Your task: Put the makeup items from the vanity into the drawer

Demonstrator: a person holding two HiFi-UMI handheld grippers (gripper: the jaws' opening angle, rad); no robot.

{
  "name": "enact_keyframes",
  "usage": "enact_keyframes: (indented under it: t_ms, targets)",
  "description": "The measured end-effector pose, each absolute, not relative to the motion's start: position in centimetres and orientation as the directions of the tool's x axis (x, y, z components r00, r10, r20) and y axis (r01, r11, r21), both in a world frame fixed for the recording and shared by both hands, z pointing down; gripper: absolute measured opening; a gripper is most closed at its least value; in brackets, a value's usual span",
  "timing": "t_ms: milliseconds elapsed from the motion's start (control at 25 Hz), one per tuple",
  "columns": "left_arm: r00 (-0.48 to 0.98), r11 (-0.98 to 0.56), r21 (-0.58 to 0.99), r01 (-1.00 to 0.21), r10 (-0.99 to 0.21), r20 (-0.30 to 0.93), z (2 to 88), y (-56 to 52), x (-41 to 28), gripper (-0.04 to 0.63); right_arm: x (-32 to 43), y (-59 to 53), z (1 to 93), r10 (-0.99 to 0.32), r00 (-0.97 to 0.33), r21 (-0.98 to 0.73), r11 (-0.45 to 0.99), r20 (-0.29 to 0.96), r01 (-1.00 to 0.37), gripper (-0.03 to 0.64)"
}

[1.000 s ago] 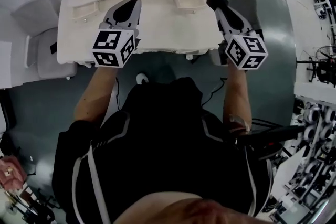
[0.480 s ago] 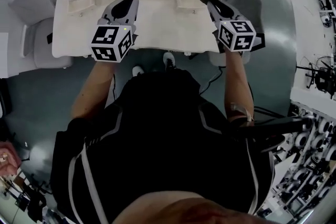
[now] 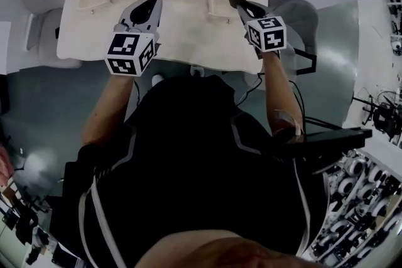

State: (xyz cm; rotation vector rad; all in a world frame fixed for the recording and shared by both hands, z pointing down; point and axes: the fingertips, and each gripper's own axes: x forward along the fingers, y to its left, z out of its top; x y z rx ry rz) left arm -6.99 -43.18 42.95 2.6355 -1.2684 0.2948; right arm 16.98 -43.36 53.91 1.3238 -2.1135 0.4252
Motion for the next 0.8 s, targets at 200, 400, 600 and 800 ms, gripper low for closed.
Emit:
enact_keyframes:
  t_ms: [200, 400, 600, 800]
  targets:
    - [0.551, -0.551, 0.094, -0.829, -0.779, 0.298, 44.1, -43.3, -7.6, 0.005, 16.8, -44.3, 57.1, -0.616, -0.355, 0.069, 0.556, 0.703, -0.828, 0.089]
    - [0.511, -0.514, 0.081, -0.854, -0.798, 0.321, 44.7, -43.2, -8.3, 0.005, 16.4, -44.8, 60.0, -0.530, -0.356, 0.092, 0.644, 0.770, -0.759, 0.089]
    - [0.480, -0.489, 0.065, -0.870, -0.809, 0.339, 45.0, -42.7, -9.1, 0.005, 15.4, -45.0, 62.4, -0.435, -0.337, 0.112, 0.734, 0.835, -0.670, 0.089]
    - [0.456, -0.459, 0.078, -0.885, -0.820, 0.345, 45.4, -42.0, -10.0, 0.005, 15.3, -45.3, 64.0, -0.369, -0.291, 0.113, 0.768, 0.883, -0.631, 0.089]
